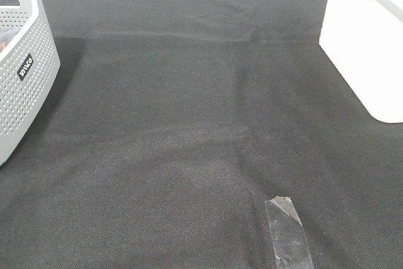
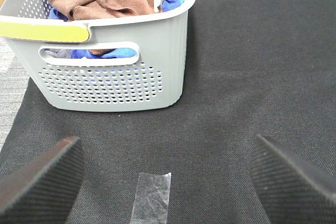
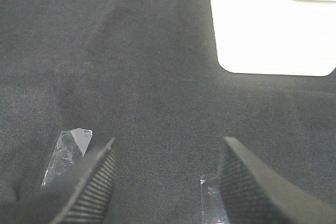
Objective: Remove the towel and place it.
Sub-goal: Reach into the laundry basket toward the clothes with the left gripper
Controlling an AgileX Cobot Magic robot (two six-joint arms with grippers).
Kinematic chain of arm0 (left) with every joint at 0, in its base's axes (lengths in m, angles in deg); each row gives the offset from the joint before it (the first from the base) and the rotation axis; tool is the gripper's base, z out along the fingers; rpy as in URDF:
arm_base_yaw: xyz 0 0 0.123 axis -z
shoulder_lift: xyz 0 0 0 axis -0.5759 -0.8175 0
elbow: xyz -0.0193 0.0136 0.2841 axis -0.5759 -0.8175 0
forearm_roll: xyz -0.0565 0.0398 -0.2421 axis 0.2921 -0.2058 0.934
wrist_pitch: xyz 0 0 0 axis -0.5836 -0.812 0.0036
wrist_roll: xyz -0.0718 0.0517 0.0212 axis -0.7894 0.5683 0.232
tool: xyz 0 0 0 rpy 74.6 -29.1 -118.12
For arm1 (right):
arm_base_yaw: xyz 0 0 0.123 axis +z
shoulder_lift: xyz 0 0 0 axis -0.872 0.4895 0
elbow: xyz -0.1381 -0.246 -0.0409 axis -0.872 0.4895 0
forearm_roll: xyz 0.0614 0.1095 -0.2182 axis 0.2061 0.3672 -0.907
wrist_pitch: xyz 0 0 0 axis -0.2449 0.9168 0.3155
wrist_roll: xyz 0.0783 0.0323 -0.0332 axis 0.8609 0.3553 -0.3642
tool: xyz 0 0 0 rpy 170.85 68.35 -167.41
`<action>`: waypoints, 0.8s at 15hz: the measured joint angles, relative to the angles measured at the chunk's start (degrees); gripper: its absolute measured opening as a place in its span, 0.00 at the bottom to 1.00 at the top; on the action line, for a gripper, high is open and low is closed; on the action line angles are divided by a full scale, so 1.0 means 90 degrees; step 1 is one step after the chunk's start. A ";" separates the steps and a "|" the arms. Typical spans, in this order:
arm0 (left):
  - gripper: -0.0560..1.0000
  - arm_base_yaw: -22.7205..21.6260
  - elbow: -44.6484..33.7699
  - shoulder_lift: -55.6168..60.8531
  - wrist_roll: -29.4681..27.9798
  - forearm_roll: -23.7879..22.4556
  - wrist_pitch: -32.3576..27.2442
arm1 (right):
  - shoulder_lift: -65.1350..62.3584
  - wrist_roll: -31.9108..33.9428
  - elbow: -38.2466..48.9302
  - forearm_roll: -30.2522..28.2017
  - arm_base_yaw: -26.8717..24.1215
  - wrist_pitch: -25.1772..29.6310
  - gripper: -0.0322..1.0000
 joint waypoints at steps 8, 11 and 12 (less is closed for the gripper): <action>0.82 0.0000 0.0006 0.0000 0.0000 0.0000 0.0006 | 0.0000 0.0006 0.0000 0.0000 0.0000 0.0000 0.55; 0.82 0.0000 0.0376 0.0000 0.0000 -0.0019 0.0439 | 0.0000 0.0006 0.0000 0.0000 0.0000 0.0000 0.55; 0.82 0.0000 0.0484 0.0000 0.0000 -0.0051 0.0649 | 0.0000 0.0006 0.0000 0.0000 0.0000 0.0000 0.55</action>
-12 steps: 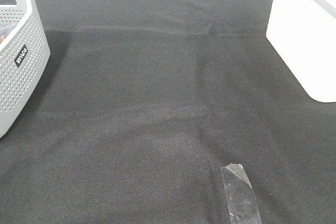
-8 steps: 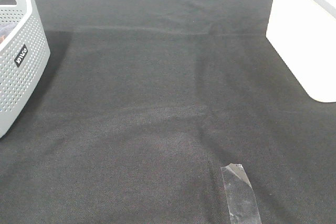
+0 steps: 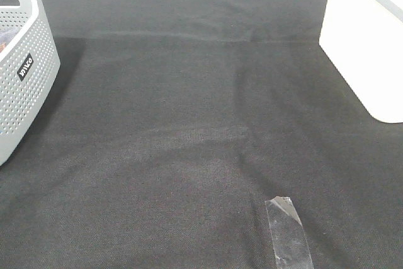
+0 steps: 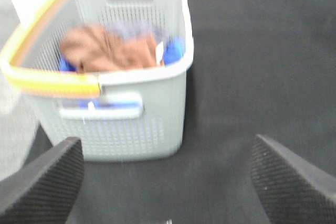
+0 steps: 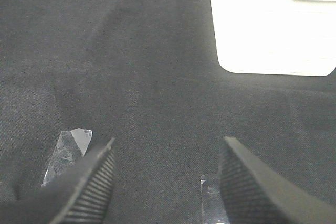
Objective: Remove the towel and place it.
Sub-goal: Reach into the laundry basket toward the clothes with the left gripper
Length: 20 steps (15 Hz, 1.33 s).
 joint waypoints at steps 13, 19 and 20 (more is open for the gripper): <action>0.82 0.0000 0.0866 -0.2680 0.0000 -0.0197 0.1903 | 0.0000 0.0000 0.0000 0.0000 0.0000 0.0000 0.55; 0.79 0.0000 0.1980 -0.4100 -0.0146 -0.0204 0.2114 | 0.0000 0.0000 0.0000 0.0000 0.0000 0.0000 0.55; 0.78 0.0000 0.2158 -0.4291 -0.0216 -0.0204 0.2120 | 0.0000 0.0000 0.0000 0.0000 0.0000 0.0000 0.55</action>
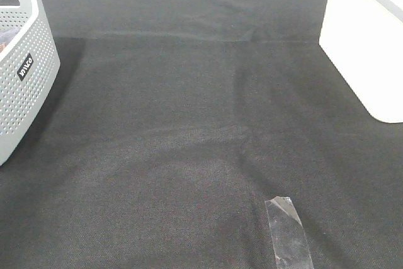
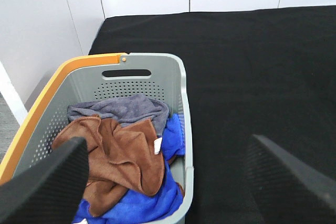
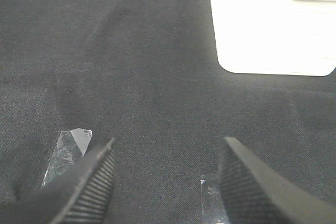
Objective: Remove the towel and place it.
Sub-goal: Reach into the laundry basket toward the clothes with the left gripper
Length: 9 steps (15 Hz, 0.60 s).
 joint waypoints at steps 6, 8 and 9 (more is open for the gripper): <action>0.77 0.0000 0.0993 -0.1254 -0.1216 -0.0420 0.0025 | 0.0000 0.0000 0.0000 0.0000 0.0000 0.0000 0.55; 0.77 0.0000 0.1280 -0.1795 -0.2012 -0.0891 -0.0038 | 0.0000 0.0000 0.0000 0.0000 0.0000 0.0000 0.55; 0.77 0.0000 0.1350 -0.1942 -0.2196 -0.1019 -0.0115 | 0.0000 0.0000 0.0000 0.0000 0.0000 0.0000 0.55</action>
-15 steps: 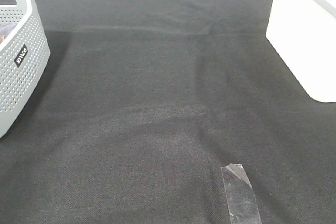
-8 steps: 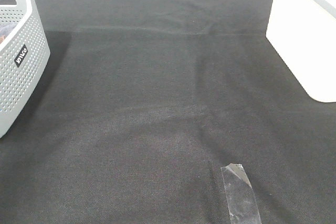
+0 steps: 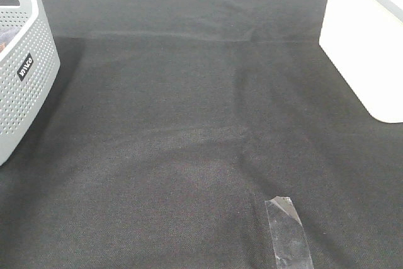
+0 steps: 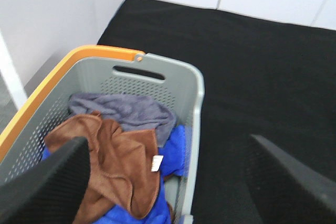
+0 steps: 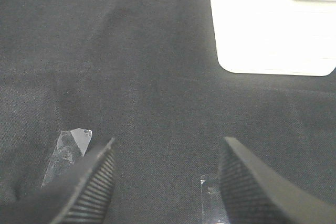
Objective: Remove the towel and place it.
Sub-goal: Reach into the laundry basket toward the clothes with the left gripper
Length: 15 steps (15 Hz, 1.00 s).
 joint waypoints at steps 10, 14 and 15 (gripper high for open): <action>0.77 -0.0719 0.0306 -0.2534 -0.0891 -0.0828 -0.0668 | 0.0000 0.0000 0.0000 0.0000 0.0000 0.0000 0.55; 0.76 -0.1331 0.0318 -0.3285 -0.0293 -0.0471 -0.1044 | 0.0000 0.0013 0.0000 0.0000 0.0000 0.0000 0.55; 0.76 -0.1331 0.0331 -0.3438 -0.0286 -0.0427 -0.1019 | 0.0000 0.0013 0.0000 0.0000 0.0000 0.0000 0.55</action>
